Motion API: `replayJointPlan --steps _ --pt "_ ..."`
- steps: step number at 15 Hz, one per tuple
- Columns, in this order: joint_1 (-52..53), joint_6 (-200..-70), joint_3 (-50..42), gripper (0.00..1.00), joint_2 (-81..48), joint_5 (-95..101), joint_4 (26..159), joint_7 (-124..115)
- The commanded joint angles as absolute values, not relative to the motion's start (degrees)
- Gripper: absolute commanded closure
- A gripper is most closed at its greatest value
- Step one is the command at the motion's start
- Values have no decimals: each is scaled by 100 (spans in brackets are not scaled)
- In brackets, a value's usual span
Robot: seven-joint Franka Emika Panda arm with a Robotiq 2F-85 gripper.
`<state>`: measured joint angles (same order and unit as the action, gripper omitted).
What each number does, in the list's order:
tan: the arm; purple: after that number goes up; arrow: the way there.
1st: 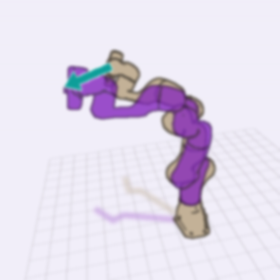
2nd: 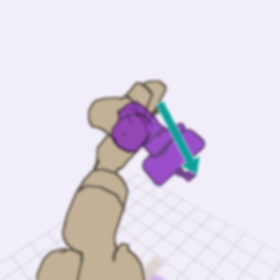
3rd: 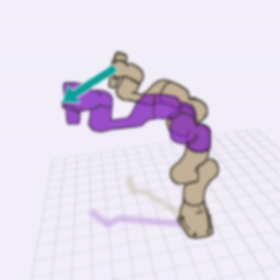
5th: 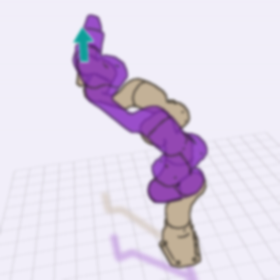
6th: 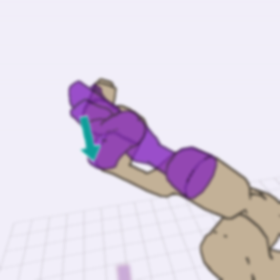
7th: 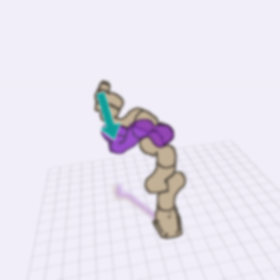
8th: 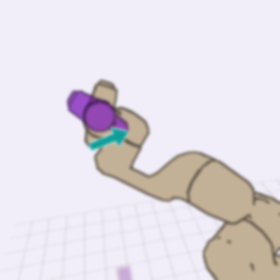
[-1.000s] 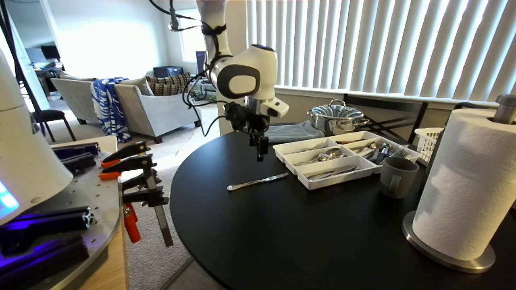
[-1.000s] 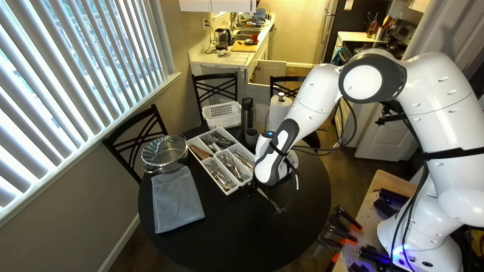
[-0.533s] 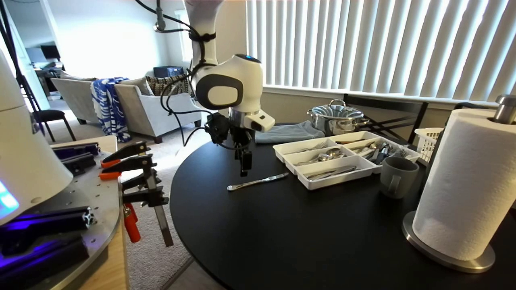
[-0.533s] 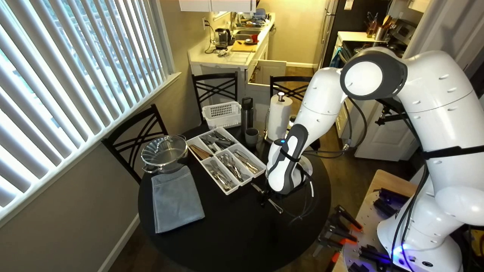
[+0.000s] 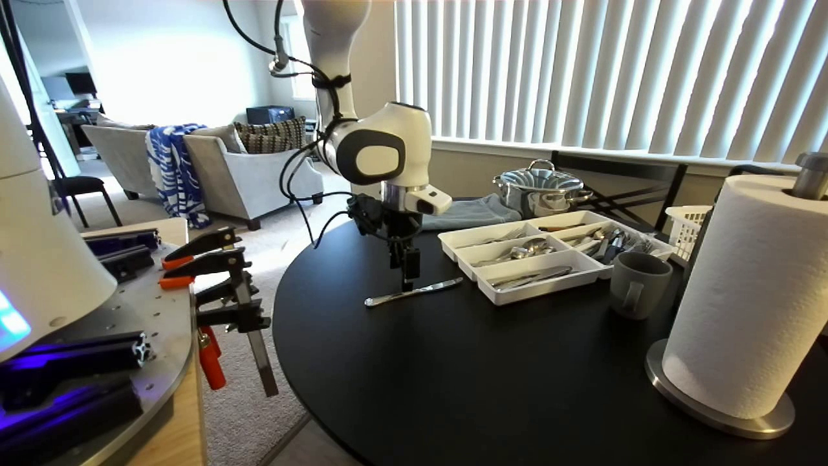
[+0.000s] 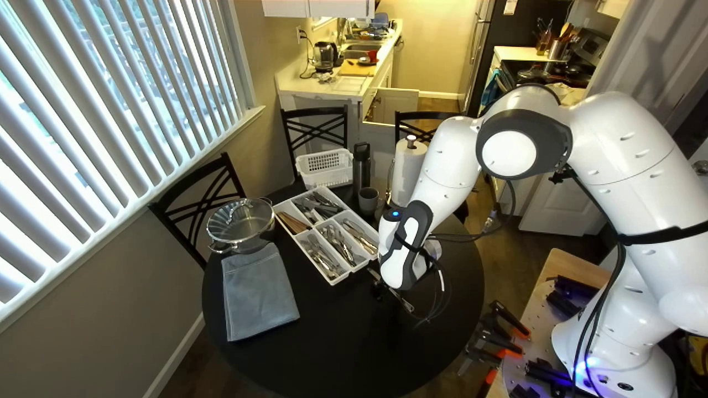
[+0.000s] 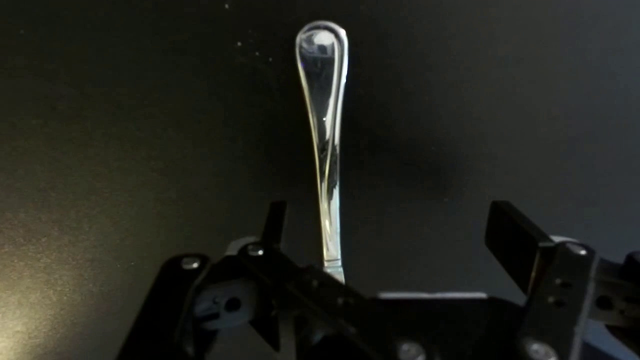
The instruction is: Put the kitchen utensils into the utensil organizer
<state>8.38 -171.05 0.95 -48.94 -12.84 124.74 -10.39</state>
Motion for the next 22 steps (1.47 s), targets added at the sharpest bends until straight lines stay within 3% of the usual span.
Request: replayJointPlan --steps 1,3,4,6,16,22 --pt "965 -16949 -47 0 -5262 -1145 12094 -1210" --pt "924 -16988 -22 0 -5438 -1159 11942 -1179" --pt "927 -16997 -31 25 -5504 -1154 11887 -1173" --pt "939 -17017 -48 32 -5576 -1146 11818 -1166" --pt "1313 -17131 -240 97 -5269 -1050 11953 -1250" --pt "1707 -17467 -453 95 -4664 -855 12366 -1174"
